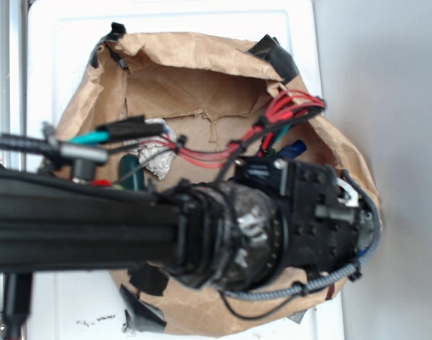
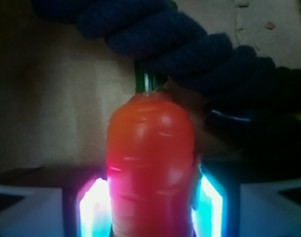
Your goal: Grab the carrot.
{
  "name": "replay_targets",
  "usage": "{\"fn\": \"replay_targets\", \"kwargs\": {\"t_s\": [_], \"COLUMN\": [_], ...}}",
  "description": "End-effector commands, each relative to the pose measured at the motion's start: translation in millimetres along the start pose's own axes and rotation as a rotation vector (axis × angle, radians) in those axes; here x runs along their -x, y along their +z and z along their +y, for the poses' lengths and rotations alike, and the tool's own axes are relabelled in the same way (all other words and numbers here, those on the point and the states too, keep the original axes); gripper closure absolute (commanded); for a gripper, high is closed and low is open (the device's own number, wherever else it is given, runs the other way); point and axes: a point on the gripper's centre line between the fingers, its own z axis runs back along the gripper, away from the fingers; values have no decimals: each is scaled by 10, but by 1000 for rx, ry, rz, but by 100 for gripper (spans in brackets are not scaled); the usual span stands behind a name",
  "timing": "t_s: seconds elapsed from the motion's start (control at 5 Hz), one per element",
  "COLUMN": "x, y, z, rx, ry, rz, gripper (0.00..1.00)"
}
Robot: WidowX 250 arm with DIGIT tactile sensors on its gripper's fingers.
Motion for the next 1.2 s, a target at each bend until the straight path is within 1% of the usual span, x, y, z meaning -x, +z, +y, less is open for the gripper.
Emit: {"fn": "replay_targets", "kwargs": {"t_s": [0.0,0.2,0.4,0.6,0.8,1.0], "x": [-150,-225,-269,-305,-204,-136], "y": [825,1020,1100,940,686,562], "z": [148,197,201,169,125,85], "rx": [146,109,94,59,116,157], "ry": [-183,-222,-221,-90,2,80], "rz": [190,193,190,174,93,30], "gripper": [100,100,100,0,0,0]}}
